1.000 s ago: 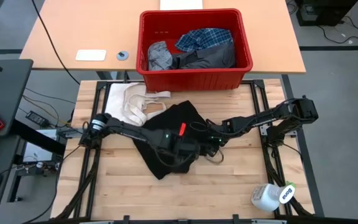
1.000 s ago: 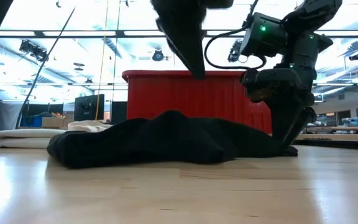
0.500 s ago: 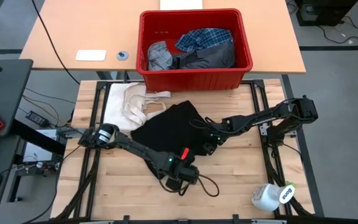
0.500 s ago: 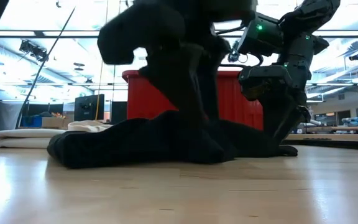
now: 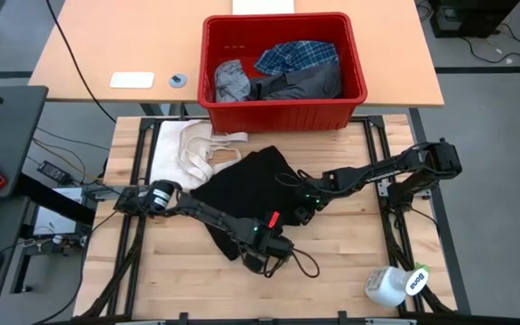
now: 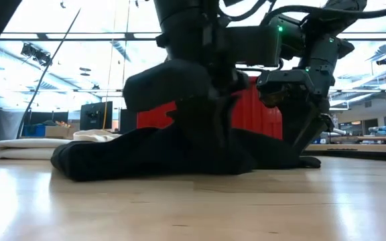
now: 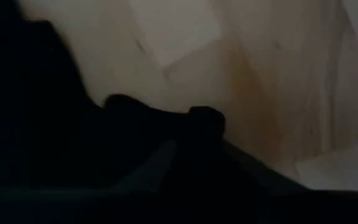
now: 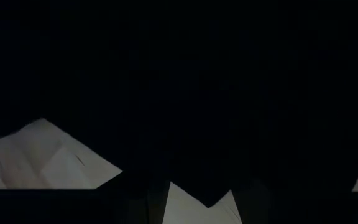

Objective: Fold Laundry from Bin
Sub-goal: Fold the black shirt

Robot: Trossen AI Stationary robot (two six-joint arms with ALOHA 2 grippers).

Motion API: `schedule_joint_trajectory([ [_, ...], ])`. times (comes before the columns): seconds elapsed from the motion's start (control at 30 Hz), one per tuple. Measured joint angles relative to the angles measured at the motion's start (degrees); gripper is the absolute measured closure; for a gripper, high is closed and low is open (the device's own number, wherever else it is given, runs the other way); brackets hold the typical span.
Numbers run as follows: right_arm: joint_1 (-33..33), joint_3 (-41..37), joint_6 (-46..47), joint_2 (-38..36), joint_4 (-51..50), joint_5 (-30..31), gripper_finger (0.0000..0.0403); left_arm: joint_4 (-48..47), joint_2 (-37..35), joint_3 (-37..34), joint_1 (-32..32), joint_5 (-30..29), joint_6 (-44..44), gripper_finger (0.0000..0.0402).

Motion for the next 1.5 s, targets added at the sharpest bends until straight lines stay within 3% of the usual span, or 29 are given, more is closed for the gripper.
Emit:
schedule_joint_trajectory([
  [0.1, 0.0, 0.0, 0.0, 0.0, 0.14, 0.15, 0.0243, -1.23, -0.45, -0.04, 0.36, 0.79, -2.92, 0.0376],
  [0.13, 0.0, 0.0, 0.0, 0.0, 0.16, 0.17, 0.0243, -1.17, -0.54, -0.03, 0.52, 1.71, -4.18, 0.0385],
  [0.4, 0.0, 0.0, 0.0, 0.0, 0.21, 0.17, 0.0243, -1.27, -6.43, 1.45, 0.65, 7.28, -16.58, 0.0388],
  [0.53, 0.0, 0.0, 0.0, 0.0, 0.16, 0.16, 0.0243, -2.32, -11.31, 1.49, 0.97, 6.14, -26.38, 0.0389],
  [0.67, 0.0, 0.0, 0.0, 0.0, 0.16, 0.13, 0.0243, -4.28, -14.15, 0.82, 1.08, 0.95, -32.73, 0.0388],
  [0.97, 0.46, 0.0, -1.72, 0.0, -0.24, -0.19, 0.0243, 9.2, -15.23, -8.46, 0.87, 4.18, -41.61, 0.0387],
  [1.13, 0.63, 0.0, -5.39, 0.0, -0.6, -5.03, 0.024, 13.62, -15.67, -14.49, 1.94, 4.21, -49.33, 0.0387],
  [1.3, 0.59, 0.0, -10.18, 0.0, -0.53, -9.58, 0.0214, 14.57, -15.69, -18.65, 2.97, 4.17, -55.82, 0.0387],
  [1.5, 0.21, 0.0, -13.6, 0.0, -1.98, -13.08, 0.0145, 16.79, -15.69, -19.75, 3.29, 3.77, -57.51, 0.0386],
])
